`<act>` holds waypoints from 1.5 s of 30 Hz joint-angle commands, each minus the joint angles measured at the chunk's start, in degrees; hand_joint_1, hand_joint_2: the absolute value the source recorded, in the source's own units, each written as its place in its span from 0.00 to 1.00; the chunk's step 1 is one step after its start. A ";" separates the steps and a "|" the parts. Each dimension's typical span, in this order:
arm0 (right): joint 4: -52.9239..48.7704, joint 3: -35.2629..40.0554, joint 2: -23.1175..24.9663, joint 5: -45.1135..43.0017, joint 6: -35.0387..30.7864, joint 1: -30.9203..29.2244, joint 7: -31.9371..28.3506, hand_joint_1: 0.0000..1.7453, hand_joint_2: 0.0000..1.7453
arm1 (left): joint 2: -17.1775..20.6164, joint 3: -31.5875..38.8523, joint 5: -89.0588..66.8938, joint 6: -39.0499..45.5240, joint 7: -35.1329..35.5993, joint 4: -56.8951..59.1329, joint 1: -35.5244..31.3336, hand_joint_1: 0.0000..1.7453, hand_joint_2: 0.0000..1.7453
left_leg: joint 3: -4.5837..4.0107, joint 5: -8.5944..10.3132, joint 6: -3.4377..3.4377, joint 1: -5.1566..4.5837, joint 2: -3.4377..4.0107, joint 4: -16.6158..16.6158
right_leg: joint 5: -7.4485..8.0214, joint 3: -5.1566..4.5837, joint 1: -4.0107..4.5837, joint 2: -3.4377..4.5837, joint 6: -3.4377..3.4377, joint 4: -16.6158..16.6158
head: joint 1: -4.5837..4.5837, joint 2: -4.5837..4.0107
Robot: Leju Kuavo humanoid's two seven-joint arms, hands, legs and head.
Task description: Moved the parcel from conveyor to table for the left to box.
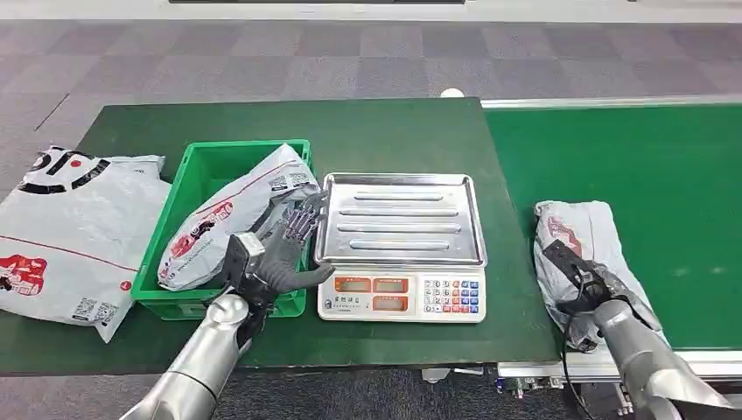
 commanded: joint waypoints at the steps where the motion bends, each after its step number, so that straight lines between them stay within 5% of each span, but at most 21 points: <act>1: -1.16 -4.79 1.38 -1.25 1.04 2.03 -0.55 1.00 1.00 | 0.12 1.74 -0.32 -0.73 0.26 4.58 -1.75 0.00 1.00 | 0.09 0.04 -0.02 0.09 0.04 -0.15 | 0.08 0.14 0.10 0.04 -0.07 -0.23 | 0.00 0.00; 14: -2.01 -4.47 1.55 0.36 -0.04 1.33 -2.21 1.00 1.00 | 0.04 1.88 -0.24 -0.59 0.26 3.56 -1.22 0.00 1.00 | 0.19 0.05 -0.03 0.07 0.13 -0.20 | 0.11 0.18 0.08 0.12 -0.09 -0.26 | 0.00 0.00; 16: -4.15 -9.04 2.50 -2.84 -7.67 1.32 -7.89 1.00 1.00 | 0.11 2.01 -0.28 -0.53 0.26 1.70 0.15 0.00 1.00 | 0.16 0.02 -0.02 0.06 0.12 -0.12 | 0.07 0.16 0.07 0.11 -0.07 -0.18 | 0.00 0.00; 18: -7.31 -13.79 3.34 -7.52 -10.65 1.83 -16.99 1.00 1.00 | -0.07 1.79 -0.49 -0.33 0.26 0.53 0.95 0.00 1.00 | 0.22 0.04 -0.03 0.05 0.23 -0.23 | 0.12 0.18 0.07 0.22 -0.10 -0.28 | 0.02 0.00; 21: -10.90 -14.47 3.90 -8.13 -14.03 2.27 -22.38 1.00 1.00 | -0.41 1.76 -0.31 -0.45 0.26 0.85 0.51 0.00 1.00 | 0.16 0.02 -0.02 0.02 0.29 -0.20 | 0.13 0.11 0.04 0.28 -0.09 -0.24 | 0.02 0.00; 25: -12.63 -14.72 4.64 -7.53 -13.43 2.06 -21.05 1.00 1.00 | -0.54 1.71 -0.29 -0.33 0.26 1.16 0.22 0.00 1.00 | 0.13 0.00 -0.02 0.03 0.19 -0.12 | 0.07 0.10 0.03 0.18 -0.07 -0.15 | 0.02 0.00; 27: -20.57 -16.64 6.64 -11.77 -14.58 2.65 -32.90 1.00 1.00 | -0.76 1.45 -0.14 -0.72 0.26 1.58 -0.39 0.00 1.00 | 0.12 0.01 -0.03 0.04 0.22 -0.14 | 0.10 0.10 0.05 0.20 -0.08 -0.19 | 0.02 0.00; 31: -44.14 -18.09 12.44 -19.84 -17.63 4.68 -38.97 1.00 1.00 | -1.48 0.53 -0.12 -0.73 0.26 2.17 -1.08 0.00 1.00 | -0.11 -0.01 -0.02 -0.09 0.32 0.00 | 0.06 -0.22 -0.08 0.31 -0.05 0.09 | 0.02 0.00; 34: -55.99 -12.44 16.72 -19.40 -20.53 7.52 -42.96 1.00 1.00 | -1.63 -0.38 -0.17 -0.89 0.26 2.16 -1.00 0.00 1.00 | -0.12 -0.01 -0.04 -0.05 0.29 0.00 | 0.06 -0.23 -0.04 0.28 -0.07 0.06 | 0.02 0.00; 41: -58.08 -10.16 18.00 -17.37 -24.79 8.71 -46.01 1.00 1.00 | -1.58 -0.91 -0.14 -1.51 0.26 2.18 -1.11 0.00 1.00 | -0.03 -0.02 -0.06 0.04 0.15 -0.05 | -0.03 -0.13 0.04 0.19 -0.09 -0.01 | 0.00 0.00; 45: -65.77 5.22 18.07 -7.66 -32.22 11.58 -46.51 1.00 1.00 | -2.82 -1.40 0.12 -1.55 0.26 5.60 -3.93 0.00 1.00 | -0.06 -0.04 -0.06 0.06 0.24 -0.08 | 0.00 -0.14 0.05 0.27 -0.12 -0.07 | 0.02 0.00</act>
